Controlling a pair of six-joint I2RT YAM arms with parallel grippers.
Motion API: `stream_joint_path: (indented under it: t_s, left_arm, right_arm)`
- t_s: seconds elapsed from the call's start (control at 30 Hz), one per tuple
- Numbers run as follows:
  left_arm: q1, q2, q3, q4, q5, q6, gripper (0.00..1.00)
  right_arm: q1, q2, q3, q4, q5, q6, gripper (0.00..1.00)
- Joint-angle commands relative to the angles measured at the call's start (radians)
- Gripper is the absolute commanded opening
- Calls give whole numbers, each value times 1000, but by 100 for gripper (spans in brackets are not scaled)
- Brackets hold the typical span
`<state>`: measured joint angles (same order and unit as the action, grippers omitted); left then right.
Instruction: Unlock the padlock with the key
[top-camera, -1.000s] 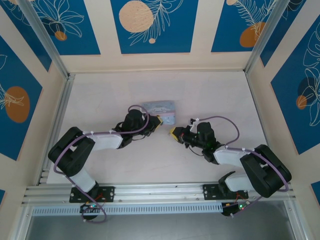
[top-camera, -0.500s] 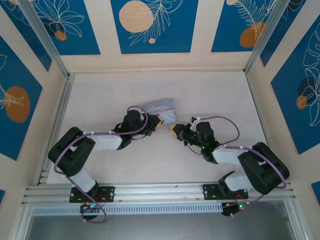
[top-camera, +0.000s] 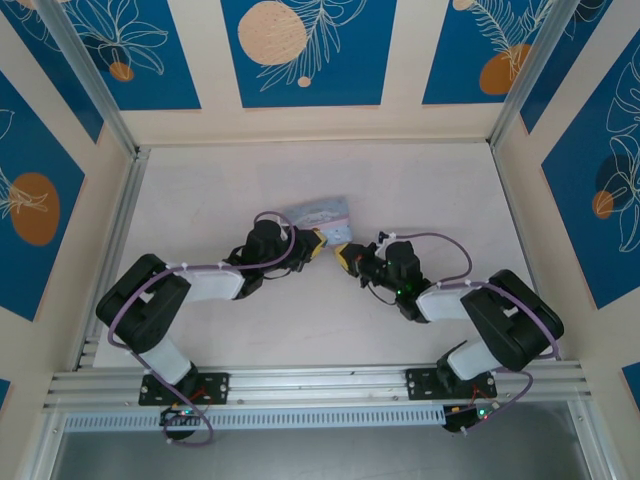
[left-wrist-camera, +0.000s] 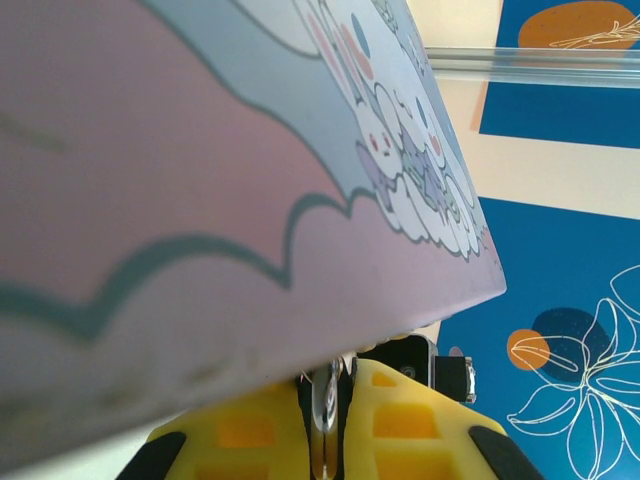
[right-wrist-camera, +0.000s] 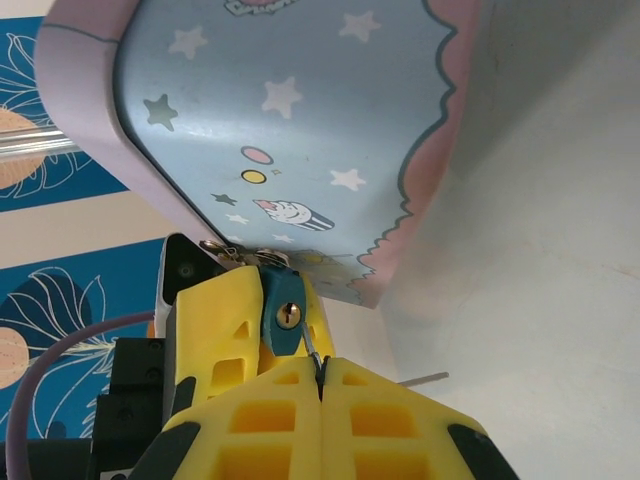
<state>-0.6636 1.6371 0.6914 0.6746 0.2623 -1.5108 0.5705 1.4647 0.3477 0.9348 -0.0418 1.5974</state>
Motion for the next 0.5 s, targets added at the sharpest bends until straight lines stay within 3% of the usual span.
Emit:
stream_joint_path:
  t_s: [0.0,0.47]
  left_arm:
    - [12,-7,-4,70,19,-9,0]
    - [11,-14,-7,67,22,-8,0]
  right_arm:
    - [12,18,27,47,33,16,0]
    - [10,59,38,76,37,25,0]
